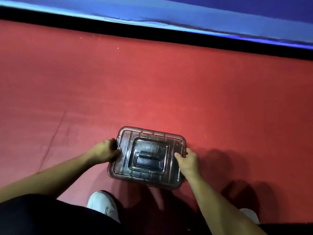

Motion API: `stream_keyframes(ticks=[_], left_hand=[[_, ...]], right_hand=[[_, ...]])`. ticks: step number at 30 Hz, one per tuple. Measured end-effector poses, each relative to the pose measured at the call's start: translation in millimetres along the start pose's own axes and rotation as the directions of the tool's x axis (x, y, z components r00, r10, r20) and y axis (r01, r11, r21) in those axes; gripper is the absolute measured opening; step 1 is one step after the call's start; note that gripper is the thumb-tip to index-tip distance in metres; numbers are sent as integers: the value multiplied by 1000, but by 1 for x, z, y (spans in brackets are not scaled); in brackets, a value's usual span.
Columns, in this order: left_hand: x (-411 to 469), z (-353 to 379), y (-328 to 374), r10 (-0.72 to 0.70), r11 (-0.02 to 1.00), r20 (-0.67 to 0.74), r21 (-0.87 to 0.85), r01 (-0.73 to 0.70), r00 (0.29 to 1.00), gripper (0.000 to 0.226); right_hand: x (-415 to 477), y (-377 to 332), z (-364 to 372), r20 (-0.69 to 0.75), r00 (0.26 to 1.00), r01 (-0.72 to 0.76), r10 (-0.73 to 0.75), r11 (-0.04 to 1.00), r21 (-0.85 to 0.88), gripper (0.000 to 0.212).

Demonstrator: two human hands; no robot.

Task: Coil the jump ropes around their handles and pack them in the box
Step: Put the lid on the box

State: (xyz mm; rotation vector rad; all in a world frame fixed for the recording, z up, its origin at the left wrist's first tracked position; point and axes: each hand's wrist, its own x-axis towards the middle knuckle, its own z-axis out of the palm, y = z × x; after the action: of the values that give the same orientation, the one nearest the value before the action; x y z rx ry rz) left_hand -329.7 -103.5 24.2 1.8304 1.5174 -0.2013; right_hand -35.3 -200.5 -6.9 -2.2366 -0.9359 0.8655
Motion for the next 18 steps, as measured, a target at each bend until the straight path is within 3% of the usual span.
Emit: stream_keyframes(ticks=[3, 7, 13, 18], left_hand=[[8, 6, -5, 36, 994, -72, 106, -29, 997, 26], [17, 19, -7, 57, 993, -148, 109, -41, 987, 27], [19, 29, -6, 28, 999, -195, 29, -22, 980, 26], [25, 31, -8, -87, 996, -151, -31, 84, 985, 24]], right_hand=[[-4, 8, 10, 33, 995, -84, 89, 988, -133, 25], [-6, 14, 14, 8, 989, -137, 145, 953, -272, 32], [-14, 12, 20, 46, 987, -136, 154, 954, -269, 35], [-10, 9, 19, 48, 990, -122, 133, 973, -194, 32]])
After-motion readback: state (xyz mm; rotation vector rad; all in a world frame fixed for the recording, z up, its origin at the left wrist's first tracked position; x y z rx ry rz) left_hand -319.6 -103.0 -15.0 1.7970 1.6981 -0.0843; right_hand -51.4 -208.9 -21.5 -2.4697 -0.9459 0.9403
